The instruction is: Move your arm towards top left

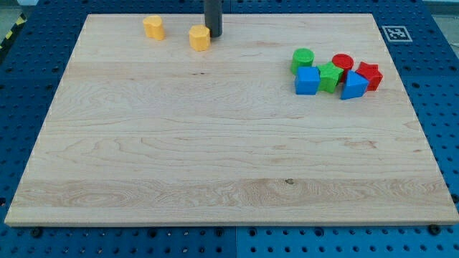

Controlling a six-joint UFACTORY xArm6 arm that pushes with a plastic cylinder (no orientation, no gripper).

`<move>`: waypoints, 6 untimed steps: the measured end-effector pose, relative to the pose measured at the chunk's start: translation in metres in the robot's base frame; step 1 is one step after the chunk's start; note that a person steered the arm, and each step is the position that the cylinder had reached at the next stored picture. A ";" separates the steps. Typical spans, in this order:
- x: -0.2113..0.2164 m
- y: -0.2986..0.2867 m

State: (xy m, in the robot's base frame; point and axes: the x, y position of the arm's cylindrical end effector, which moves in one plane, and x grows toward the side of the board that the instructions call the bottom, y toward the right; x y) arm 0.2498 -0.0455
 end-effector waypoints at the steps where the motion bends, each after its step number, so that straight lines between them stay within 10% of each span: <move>1: 0.000 -0.022; 6: 0.046 -0.008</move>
